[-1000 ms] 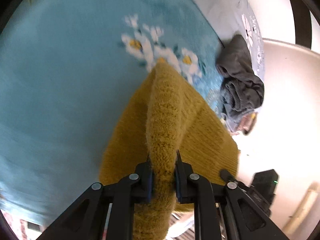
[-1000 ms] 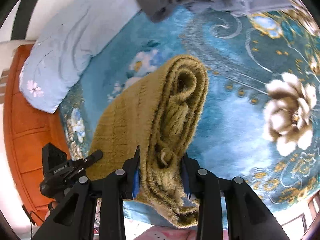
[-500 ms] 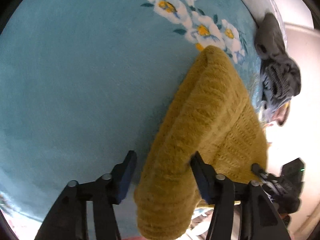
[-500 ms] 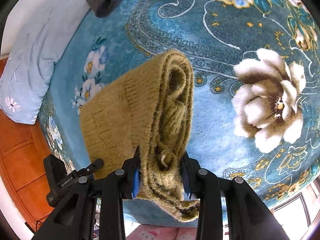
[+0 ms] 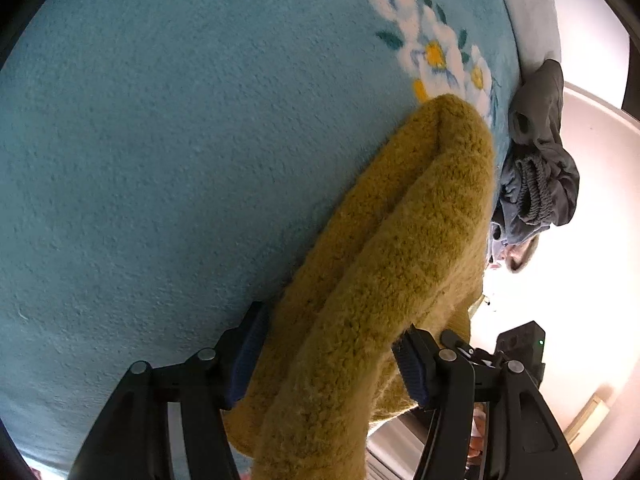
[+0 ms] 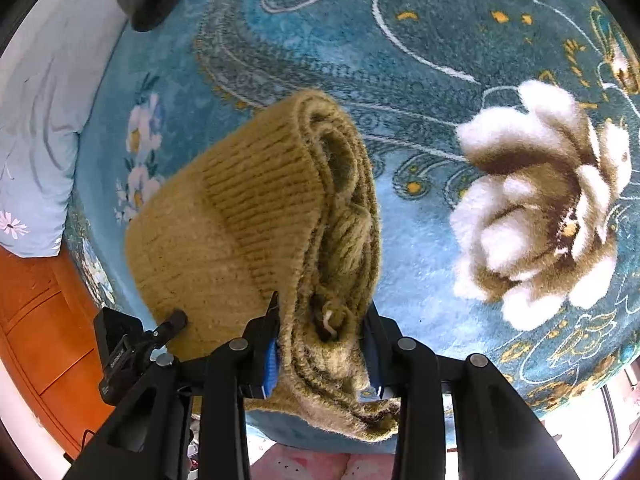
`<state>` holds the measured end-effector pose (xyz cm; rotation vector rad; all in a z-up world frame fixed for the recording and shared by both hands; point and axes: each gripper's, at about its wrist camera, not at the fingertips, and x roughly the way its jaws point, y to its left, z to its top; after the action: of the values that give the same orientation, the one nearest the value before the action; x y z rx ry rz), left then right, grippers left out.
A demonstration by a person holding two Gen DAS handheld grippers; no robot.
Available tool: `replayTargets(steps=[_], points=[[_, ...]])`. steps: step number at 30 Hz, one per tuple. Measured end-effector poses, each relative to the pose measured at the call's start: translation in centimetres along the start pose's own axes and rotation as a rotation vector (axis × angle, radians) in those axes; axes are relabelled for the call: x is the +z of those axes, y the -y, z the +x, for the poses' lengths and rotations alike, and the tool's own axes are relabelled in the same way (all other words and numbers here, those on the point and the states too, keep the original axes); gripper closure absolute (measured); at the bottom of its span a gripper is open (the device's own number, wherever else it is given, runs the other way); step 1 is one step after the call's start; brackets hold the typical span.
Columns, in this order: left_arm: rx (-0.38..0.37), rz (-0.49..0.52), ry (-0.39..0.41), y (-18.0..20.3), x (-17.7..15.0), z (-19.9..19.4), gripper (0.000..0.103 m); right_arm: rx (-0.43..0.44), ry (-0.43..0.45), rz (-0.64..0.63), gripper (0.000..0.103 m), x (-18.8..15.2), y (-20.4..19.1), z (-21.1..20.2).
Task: Fold clothes
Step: 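Carry the folded sweater with both grippers toward the pink fleece stack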
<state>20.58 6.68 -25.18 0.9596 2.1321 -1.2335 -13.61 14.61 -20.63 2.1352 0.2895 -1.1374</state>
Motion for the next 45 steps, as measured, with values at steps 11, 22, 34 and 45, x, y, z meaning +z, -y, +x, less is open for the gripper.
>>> replayTargets(steps=[11, 22, 34, 45], points=[[0.081, 0.104, 0.038, 4.1, -1.1, -1.0, 0.072, -0.004, 0.044, 0.008, 0.067, -1.6, -1.6, -1.4], [0.108, 0.231, 0.171, 8.2, -2.8, -10.4, 0.073, 0.117, 0.162, -0.082, 0.068, -6.4, -7.3, -7.0], [0.07, 0.287, 0.337, 8.8, -11.2, -19.2, 0.073, 0.293, 0.278, -0.215, 0.068, -13.5, -10.9, -12.1], [0.058, 0.357, 0.503, 15.7, -20.6, -15.9, 0.073, 0.412, 0.337, -0.336, 0.068, -14.9, -5.0, -18.8]])
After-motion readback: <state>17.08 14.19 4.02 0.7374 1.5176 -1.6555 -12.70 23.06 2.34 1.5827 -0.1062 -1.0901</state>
